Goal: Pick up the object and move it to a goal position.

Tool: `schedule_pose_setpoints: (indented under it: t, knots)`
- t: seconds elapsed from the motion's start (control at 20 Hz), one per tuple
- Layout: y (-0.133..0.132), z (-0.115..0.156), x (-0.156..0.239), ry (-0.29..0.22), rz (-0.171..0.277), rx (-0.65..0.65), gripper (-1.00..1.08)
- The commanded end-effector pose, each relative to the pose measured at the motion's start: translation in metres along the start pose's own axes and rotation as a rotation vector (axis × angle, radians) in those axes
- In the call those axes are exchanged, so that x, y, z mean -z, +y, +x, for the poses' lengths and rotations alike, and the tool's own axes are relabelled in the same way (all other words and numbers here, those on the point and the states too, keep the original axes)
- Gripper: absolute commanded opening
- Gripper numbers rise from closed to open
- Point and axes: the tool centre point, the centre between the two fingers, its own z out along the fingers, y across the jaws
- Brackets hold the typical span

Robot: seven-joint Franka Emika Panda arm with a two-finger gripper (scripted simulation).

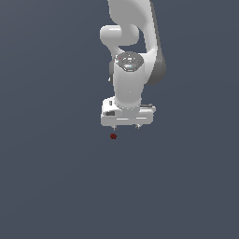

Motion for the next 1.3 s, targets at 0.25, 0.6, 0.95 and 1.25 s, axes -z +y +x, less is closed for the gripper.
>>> schedule_pose_setpoints:
  t: [0.25,0.6,0.95,1.25]
  knots:
    - [0.002,-0.002,0.001,-0.002,-0.008,-0.001,1.0]
    - [0.003,-0.004,0.004,-0.004,-0.017,0.001,1.0]
    - [0.013,-0.009,-0.015,-0.005,-0.014,-0.026,1.0]
    - [0.032,-0.023,-0.053,-0.006,-0.012,-0.08,1.0]
